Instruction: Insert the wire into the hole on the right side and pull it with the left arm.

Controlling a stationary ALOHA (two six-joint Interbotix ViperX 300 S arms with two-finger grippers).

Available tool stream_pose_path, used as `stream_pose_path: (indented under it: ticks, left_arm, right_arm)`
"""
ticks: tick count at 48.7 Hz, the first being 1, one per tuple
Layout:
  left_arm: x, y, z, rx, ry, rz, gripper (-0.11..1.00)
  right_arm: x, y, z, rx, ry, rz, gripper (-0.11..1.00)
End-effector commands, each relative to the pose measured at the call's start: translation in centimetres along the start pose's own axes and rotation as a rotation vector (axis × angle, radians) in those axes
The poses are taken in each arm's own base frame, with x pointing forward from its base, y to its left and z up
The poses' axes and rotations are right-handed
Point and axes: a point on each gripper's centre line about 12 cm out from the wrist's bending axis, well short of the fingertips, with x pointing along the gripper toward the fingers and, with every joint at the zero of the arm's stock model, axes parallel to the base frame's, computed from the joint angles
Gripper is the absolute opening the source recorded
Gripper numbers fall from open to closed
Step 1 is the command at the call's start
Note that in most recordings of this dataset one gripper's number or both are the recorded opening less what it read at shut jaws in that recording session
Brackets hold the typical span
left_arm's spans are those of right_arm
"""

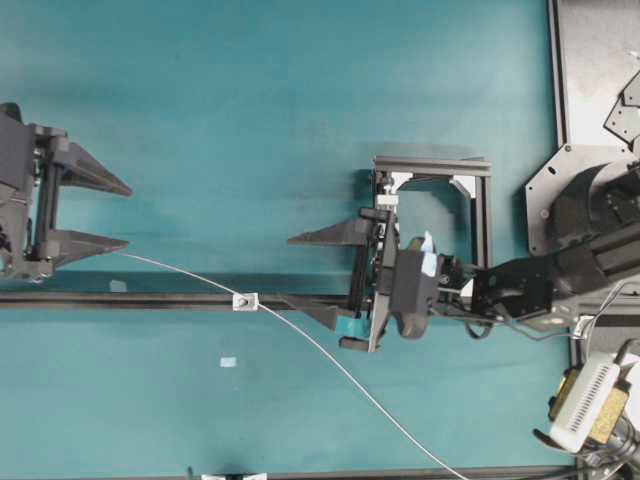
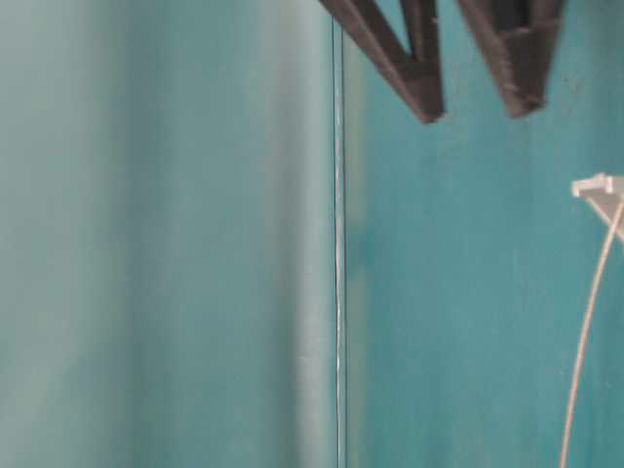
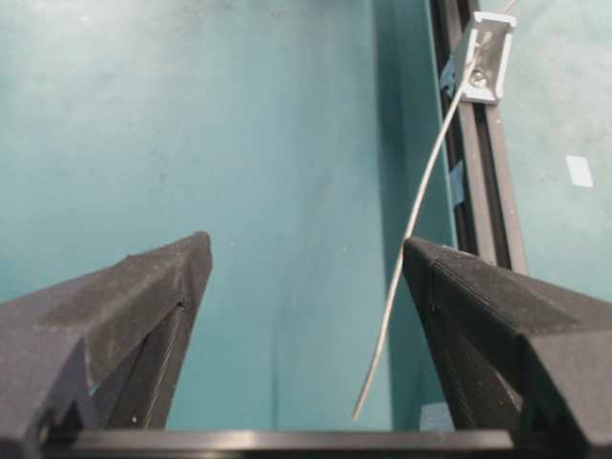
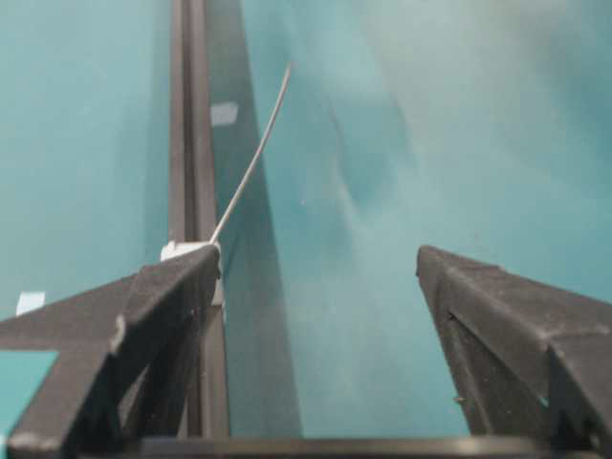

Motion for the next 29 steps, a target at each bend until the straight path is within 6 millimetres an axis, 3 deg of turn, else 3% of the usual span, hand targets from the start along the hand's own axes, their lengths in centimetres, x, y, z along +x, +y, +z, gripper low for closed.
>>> stream_pose_path:
  ticks: [1,29]
  left_arm:
    - [0.4,0.0,0.9,0.005,-0.031,-0.002,0.87]
    - [0.7,-0.1,1.0,0.007,-0.046,-0.004,0.87]
  right_arm:
    - [-0.3,-0.3,1.4,0.021,-0.036,0.0,0.91]
    - [0.5,-2.1,1.5,-0.023,0.0,-0.05,0.91]
